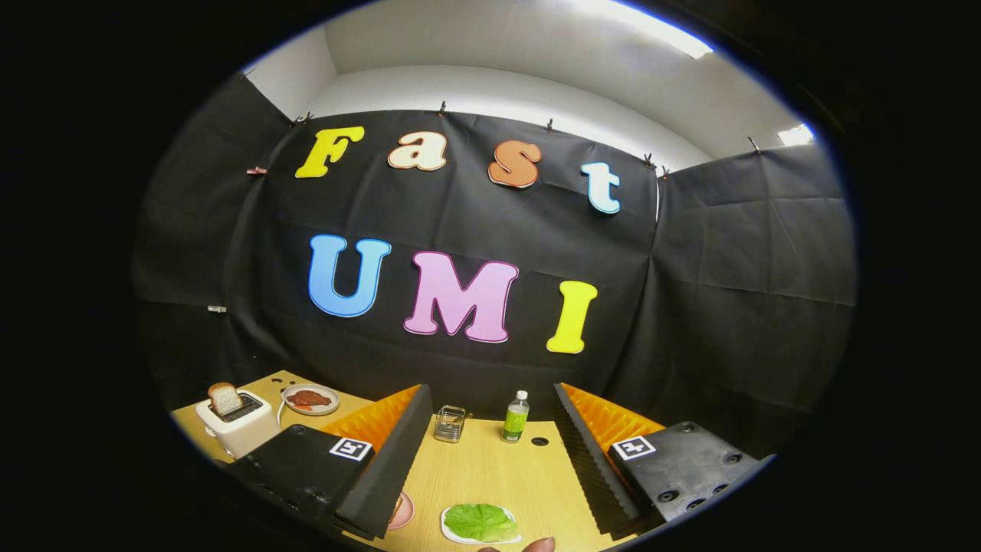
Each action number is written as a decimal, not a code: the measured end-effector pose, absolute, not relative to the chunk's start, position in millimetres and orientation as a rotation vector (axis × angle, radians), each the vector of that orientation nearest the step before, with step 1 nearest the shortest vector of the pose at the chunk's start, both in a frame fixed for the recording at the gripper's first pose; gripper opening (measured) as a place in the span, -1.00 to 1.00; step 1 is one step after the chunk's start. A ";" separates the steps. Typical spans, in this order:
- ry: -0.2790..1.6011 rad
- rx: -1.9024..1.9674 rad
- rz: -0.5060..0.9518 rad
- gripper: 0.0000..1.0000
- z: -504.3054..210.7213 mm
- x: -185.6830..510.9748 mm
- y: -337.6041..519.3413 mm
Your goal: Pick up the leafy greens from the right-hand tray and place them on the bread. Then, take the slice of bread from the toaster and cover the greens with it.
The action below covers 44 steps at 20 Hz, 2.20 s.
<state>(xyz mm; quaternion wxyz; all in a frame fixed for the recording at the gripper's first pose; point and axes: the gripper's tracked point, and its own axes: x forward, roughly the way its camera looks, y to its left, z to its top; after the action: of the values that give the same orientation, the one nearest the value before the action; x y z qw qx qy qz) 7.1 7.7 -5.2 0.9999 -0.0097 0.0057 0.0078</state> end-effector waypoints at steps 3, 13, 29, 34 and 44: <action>0.015 -0.020 0.025 0.95 -7.9 9.0 9.4; 0.397 -0.018 0.154 0.95 -151.5 31.9 3.0; 1.039 -0.073 0.362 0.75 -426.5 41.3 7.7; 1.150 -0.134 0.396 0.59 -462.7 40.1 8.1; 1.188 -0.156 0.447 -0.81 -458.2 30.3 10.9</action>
<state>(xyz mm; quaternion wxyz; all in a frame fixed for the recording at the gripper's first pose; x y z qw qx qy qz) 30.3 10.9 -458.2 0.8024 -0.0729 0.5542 0.2087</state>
